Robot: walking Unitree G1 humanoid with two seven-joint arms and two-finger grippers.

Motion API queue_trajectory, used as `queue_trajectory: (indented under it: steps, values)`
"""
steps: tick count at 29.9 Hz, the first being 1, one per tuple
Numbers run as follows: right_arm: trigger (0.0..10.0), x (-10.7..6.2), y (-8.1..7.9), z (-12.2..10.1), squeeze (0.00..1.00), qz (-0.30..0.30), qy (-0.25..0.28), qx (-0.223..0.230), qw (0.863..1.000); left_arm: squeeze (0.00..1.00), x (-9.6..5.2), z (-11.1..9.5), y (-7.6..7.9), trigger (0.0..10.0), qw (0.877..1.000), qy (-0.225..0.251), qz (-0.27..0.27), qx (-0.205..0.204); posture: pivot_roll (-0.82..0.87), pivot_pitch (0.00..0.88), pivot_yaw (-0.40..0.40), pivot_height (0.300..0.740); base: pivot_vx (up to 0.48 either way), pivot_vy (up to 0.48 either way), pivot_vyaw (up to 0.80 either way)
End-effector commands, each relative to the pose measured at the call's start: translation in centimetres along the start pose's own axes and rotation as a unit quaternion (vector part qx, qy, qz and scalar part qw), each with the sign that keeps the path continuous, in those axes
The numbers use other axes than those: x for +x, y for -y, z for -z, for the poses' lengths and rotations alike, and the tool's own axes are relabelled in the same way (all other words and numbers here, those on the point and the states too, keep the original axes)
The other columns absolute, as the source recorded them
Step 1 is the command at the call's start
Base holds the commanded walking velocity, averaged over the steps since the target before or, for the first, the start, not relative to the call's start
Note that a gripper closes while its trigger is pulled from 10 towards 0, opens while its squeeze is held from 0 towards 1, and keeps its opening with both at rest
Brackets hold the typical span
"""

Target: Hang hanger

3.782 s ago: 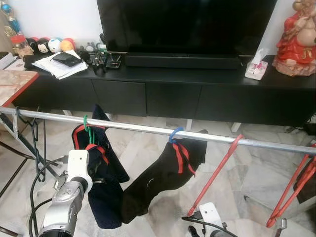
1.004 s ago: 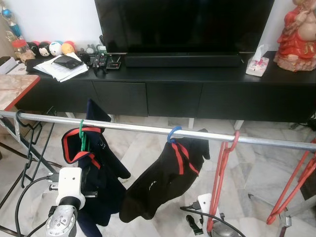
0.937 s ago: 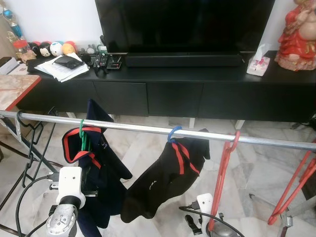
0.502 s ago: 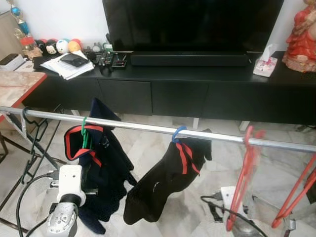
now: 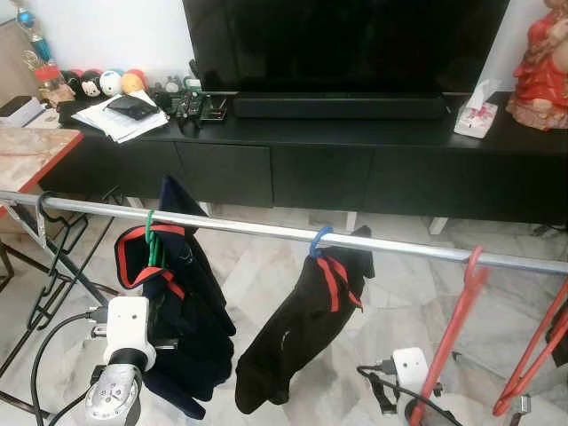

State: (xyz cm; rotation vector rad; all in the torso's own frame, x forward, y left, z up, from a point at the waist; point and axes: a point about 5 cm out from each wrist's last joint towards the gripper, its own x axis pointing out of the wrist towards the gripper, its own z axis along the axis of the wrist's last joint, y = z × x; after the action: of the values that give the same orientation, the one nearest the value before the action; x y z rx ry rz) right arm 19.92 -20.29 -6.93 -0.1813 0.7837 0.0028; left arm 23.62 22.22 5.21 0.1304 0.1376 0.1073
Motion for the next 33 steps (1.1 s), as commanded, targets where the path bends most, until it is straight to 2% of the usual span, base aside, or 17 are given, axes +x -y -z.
queue_trajectory:
  steps: [1, 7, 16, 27, 33]
  values:
    - [10.0, 0.0, -0.3, 0.0, 0.00, -0.004, 0.003, -0.001, 1.000, 0.00, 0.4, -1.4, -0.2, 10.0, 0.999, 0.040, -0.010, -0.001, -0.12, 0.000, 0.053, 0.740, 0.000, 0.000, 0.00]
    - [10.0, 0.0, -0.4, 0.1, 0.00, -0.005, 0.000, -0.001, 1.000, 0.00, 0.3, -1.4, -0.1, 10.0, 0.999, 0.040, -0.010, -0.003, -0.12, 0.000, 0.052, 0.740, 0.000, 0.000, 0.00]
    - [10.0, 0.0, -0.5, 0.1, 0.00, -0.006, -0.004, 0.002, 1.000, 0.00, 0.2, -1.2, 0.0, 10.0, 0.999, 0.038, -0.011, -0.005, -0.11, 0.000, 0.046, 0.740, -0.262, 0.000, 0.00]
    - [10.0, 0.5, 1.0, -2.5, 0.00, 0.033, 0.046, 0.016, 0.998, 0.00, 0.1, -0.9, 0.2, 10.0, 0.999, 0.035, -0.010, -0.008, -0.12, 0.000, 0.042, 0.740, -0.288, 0.000, 0.00]
    - [10.0, 0.6, 1.3, -3.2, 0.00, 0.035, 0.062, 0.020, 0.997, 0.00, 0.1, -0.8, 0.2, 10.0, 0.999, 0.032, -0.009, -0.008, -0.12, 0.000, 0.043, 0.740, -0.288, 0.000, 0.00]
